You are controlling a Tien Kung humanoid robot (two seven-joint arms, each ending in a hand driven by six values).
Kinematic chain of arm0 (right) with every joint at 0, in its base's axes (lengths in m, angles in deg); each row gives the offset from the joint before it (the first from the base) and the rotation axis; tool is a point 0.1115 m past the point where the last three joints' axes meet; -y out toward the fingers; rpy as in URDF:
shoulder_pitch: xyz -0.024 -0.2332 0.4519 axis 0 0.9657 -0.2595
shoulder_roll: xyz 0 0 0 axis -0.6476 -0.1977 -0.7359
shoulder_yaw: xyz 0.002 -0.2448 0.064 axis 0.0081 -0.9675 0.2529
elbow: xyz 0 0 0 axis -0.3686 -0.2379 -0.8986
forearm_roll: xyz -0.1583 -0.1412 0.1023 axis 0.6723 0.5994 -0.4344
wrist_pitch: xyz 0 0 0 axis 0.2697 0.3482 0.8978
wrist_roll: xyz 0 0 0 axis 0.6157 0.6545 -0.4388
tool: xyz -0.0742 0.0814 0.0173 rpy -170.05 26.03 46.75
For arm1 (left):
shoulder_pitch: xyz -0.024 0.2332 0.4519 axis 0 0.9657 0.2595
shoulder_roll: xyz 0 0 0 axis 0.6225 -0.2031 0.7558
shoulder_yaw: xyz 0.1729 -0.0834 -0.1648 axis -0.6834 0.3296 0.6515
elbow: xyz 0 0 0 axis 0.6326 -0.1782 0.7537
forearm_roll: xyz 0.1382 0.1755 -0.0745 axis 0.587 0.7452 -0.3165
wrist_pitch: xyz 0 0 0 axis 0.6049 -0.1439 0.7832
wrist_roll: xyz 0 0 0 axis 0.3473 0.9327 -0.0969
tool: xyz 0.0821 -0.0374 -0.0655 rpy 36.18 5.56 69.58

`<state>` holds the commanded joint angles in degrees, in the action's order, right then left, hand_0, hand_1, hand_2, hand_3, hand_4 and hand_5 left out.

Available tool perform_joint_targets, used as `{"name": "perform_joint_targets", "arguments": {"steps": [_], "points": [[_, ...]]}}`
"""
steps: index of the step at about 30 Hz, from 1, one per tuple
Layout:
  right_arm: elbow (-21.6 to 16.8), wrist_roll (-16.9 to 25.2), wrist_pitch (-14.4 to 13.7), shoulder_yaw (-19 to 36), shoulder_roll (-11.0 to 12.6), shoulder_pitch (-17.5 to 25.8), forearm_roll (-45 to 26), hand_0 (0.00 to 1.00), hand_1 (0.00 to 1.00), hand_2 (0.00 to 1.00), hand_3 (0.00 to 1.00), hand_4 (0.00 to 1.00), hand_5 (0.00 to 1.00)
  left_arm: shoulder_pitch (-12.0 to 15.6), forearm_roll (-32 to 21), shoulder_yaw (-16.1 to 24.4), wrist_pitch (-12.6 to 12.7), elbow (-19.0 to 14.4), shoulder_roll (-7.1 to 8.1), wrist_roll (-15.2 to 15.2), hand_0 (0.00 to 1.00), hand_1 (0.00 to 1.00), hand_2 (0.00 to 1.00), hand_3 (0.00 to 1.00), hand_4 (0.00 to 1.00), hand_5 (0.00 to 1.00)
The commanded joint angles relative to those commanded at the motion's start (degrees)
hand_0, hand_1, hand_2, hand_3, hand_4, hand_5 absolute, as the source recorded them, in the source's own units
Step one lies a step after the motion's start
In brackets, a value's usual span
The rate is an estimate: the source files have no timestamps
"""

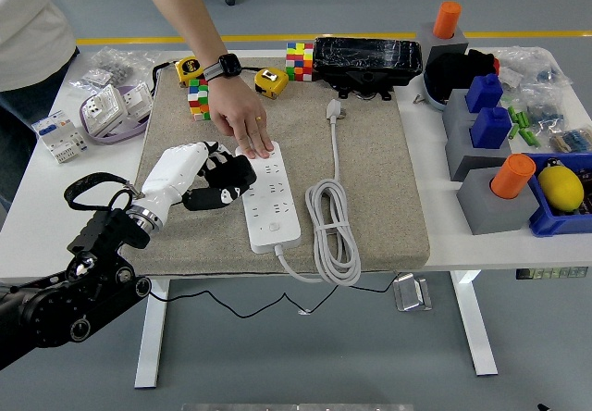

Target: Put the plug near the board,insert it into the board,press the button,pull the plug out

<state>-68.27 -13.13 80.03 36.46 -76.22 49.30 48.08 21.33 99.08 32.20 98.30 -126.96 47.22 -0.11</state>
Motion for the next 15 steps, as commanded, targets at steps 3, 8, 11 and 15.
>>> {"name": "perform_joint_targets", "arguments": {"steps": [3, 8, 11, 15], "points": [[0.04, -0.02, 0.01, 0.11, -0.04, 0.05, 0.03, 0.606, 0.647, 0.666, 0.56, 0.954, 0.508, 0.38, -0.51, 0.55, -0.5, 1.07, 1.08, -1.08, 0.382, 0.392, 0.368, 0.481, 0.692, 0.252], [0.04, -0.03, 0.01, 0.18, -0.04, 0.12, 0.05, 0.606, 0.647, 0.666, 0.56, 0.954, 0.508, 0.76, -1.49, 0.34, -1.38, 2.51, 2.06, -1.83, 0.382, 0.392, 0.368, 0.481, 0.692, 0.252], [0.01, -0.04, 0.0, 0.16, -0.09, 0.07, 0.05, 0.605, 0.647, 0.666, 0.56, 0.954, 0.507, 1.12, -1.93, 0.0, -1.53, 3.21, 1.99, -1.94, 0.388, 0.4, 0.382, 0.489, 0.697, 0.259], [-0.06, -0.02, 0.01, 0.14, -0.16, -0.01, 0.07, 0.606, 0.648, 0.666, 0.56, 0.953, 0.505, 1.4, -2.61, -0.16, -1.77, 3.89, 1.61, -1.96, 0.434, 0.481, 0.491, 0.533, 0.718, 0.261]]}}
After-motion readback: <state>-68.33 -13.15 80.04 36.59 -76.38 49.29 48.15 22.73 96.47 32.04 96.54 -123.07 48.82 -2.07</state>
